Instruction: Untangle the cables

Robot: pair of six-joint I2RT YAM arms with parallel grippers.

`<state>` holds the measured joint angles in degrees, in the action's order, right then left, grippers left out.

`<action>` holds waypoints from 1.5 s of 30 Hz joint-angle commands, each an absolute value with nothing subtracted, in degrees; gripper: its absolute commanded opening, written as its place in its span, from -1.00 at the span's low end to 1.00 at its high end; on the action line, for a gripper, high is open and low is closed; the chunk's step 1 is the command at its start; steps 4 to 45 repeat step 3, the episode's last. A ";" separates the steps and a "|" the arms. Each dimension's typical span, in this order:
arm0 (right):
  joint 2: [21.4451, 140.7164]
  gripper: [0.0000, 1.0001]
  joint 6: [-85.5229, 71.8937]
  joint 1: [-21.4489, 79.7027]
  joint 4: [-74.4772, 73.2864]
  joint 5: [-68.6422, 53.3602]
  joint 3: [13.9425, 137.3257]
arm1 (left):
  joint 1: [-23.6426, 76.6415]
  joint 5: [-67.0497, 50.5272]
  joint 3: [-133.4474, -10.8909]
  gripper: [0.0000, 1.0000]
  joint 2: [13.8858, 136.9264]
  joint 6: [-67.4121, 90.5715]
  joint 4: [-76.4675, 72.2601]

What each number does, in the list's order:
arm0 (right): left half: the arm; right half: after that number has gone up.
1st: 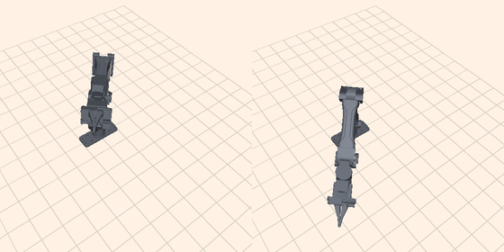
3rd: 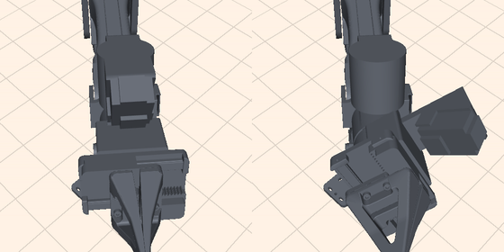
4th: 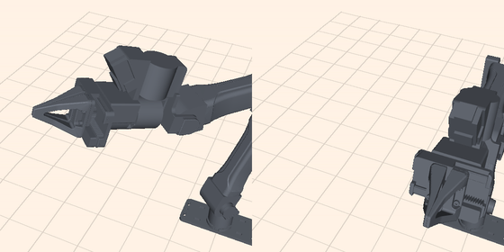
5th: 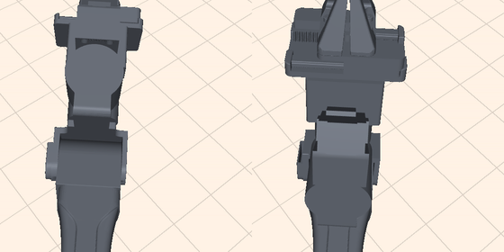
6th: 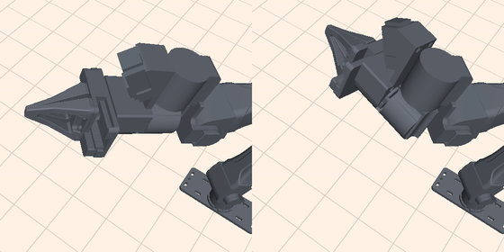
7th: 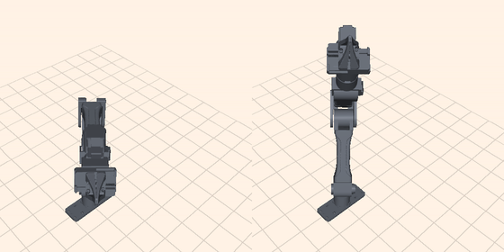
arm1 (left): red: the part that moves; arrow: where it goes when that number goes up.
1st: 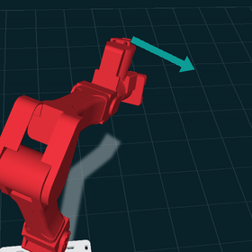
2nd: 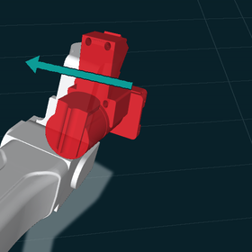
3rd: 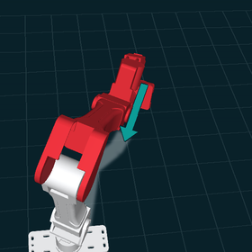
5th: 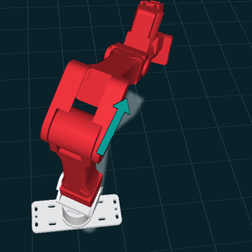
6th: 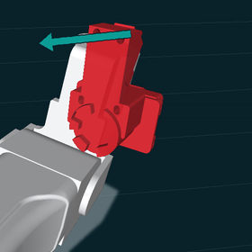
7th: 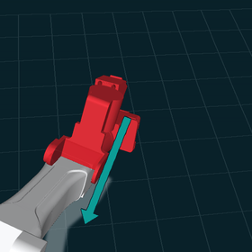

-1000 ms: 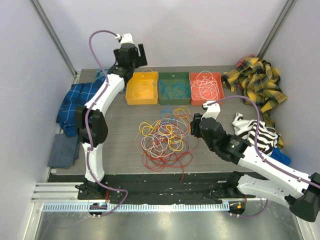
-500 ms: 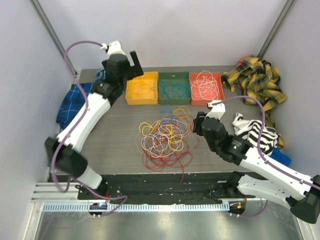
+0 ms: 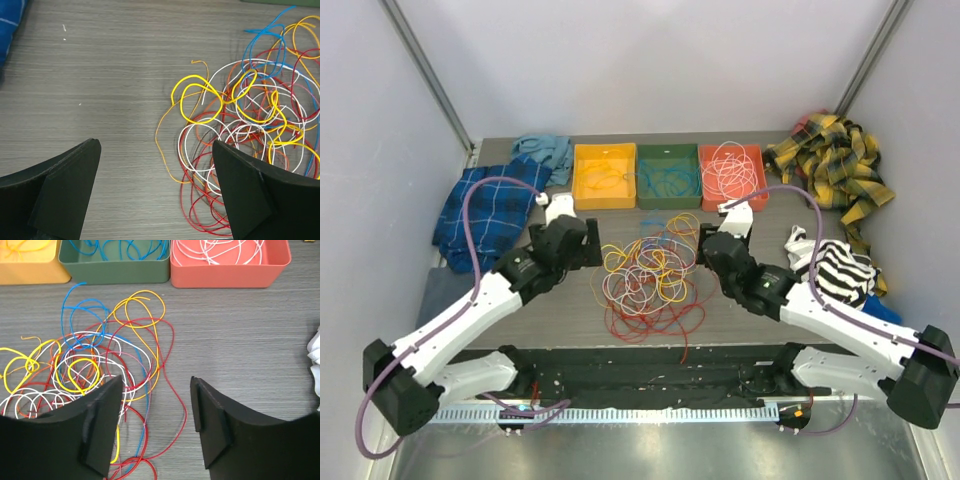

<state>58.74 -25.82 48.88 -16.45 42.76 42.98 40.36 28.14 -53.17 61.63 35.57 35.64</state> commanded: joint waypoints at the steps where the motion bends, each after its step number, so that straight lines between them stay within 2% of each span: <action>1: 60.03 0.30 -27.33 48.78 -12.57 41.84 45.70 | 40.25 31.28 -54.23 1.00 58.80 34.90 35.15; 45: 60.91 0.33 -27.51 48.69 -12.83 42.01 46.58 | 40.25 31.29 -55.01 1.00 59.67 34.46 36.29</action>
